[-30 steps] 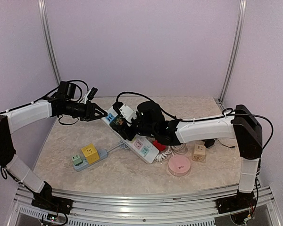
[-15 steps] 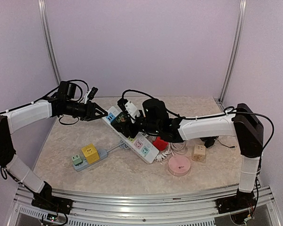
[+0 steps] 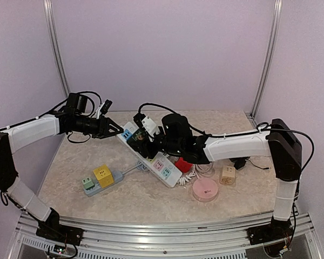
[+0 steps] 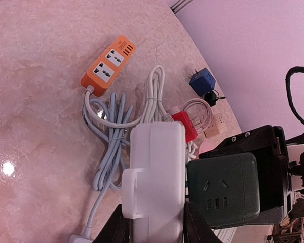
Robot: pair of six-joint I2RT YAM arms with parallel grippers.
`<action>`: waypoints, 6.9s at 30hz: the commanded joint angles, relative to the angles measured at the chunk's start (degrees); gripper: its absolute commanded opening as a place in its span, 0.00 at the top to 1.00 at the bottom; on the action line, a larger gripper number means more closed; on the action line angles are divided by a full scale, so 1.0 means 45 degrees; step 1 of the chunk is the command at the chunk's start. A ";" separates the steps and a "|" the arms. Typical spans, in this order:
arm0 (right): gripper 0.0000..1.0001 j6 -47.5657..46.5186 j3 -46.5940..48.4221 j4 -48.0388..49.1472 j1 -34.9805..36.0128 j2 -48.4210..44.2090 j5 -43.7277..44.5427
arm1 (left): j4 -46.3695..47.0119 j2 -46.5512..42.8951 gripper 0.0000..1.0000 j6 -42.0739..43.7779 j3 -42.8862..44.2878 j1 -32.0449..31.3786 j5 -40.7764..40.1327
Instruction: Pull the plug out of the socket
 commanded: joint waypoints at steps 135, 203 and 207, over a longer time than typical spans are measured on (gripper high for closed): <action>1.00 -0.1726 0.0664 -0.1890 0.1817 -0.0874 0.7186 | 0.0620 0.0544 0.92 -0.0321 -0.0256 0.0822 0.1302; 0.64 0.5091 -0.6517 -0.5774 -0.6756 -0.4959 0.4041 | -0.1446 0.3933 0.55 -0.0302 0.0958 0.1115 -0.1517; 0.57 0.5067 -0.6544 -0.5847 -0.6753 -0.4974 0.4094 | -0.1548 0.4126 0.43 -0.0280 0.1023 0.1077 -0.1648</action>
